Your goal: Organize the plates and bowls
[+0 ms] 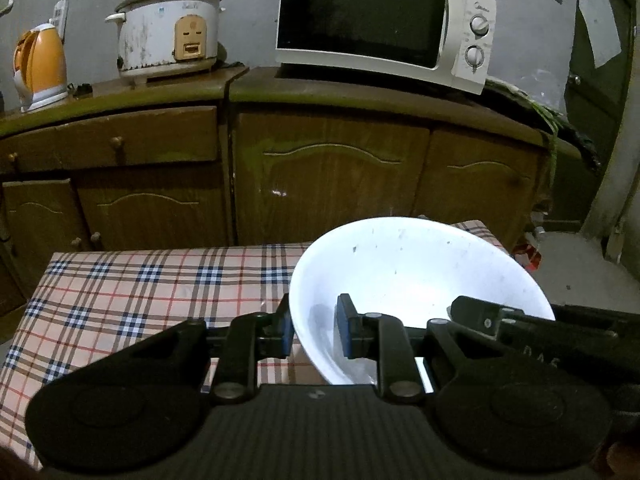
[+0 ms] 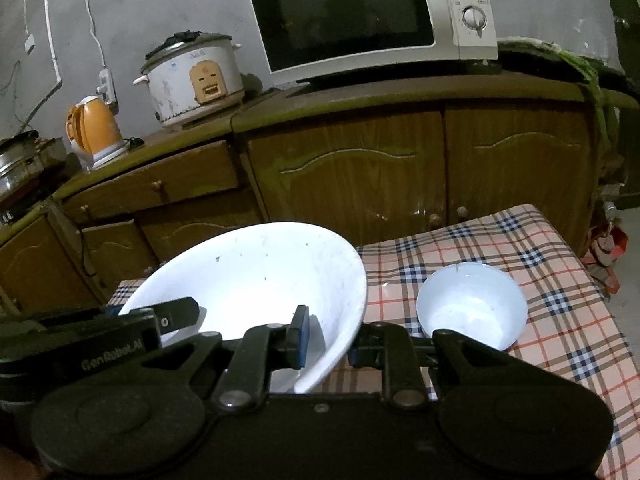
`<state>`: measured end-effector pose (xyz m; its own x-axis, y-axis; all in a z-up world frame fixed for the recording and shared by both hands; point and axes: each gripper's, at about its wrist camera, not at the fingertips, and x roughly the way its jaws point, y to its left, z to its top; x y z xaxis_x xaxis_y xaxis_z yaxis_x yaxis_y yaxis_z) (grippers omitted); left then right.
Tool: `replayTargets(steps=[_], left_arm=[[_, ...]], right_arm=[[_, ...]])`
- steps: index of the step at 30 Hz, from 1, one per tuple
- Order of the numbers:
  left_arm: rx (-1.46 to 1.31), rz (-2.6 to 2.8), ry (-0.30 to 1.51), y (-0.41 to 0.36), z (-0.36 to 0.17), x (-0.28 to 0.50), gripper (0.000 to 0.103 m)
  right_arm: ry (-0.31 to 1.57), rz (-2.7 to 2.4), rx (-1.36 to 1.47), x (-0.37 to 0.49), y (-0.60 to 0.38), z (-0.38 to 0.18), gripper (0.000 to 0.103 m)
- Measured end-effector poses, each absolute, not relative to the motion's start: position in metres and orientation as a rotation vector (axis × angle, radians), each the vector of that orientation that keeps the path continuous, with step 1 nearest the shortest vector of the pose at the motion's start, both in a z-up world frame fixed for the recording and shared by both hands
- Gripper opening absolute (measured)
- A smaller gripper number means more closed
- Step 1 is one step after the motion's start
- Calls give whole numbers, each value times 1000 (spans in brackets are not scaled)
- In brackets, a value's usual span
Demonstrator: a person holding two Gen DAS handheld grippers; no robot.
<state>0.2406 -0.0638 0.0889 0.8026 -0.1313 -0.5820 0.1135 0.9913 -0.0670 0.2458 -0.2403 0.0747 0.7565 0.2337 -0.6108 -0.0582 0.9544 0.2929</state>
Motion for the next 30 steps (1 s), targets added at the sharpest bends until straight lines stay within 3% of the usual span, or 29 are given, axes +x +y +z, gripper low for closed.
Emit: replayTargets(steps=[30], left_arm=[[-13,-161,592,-77,112,202,24]], right_arm=[[632,141,238,202,-253,117,25]])
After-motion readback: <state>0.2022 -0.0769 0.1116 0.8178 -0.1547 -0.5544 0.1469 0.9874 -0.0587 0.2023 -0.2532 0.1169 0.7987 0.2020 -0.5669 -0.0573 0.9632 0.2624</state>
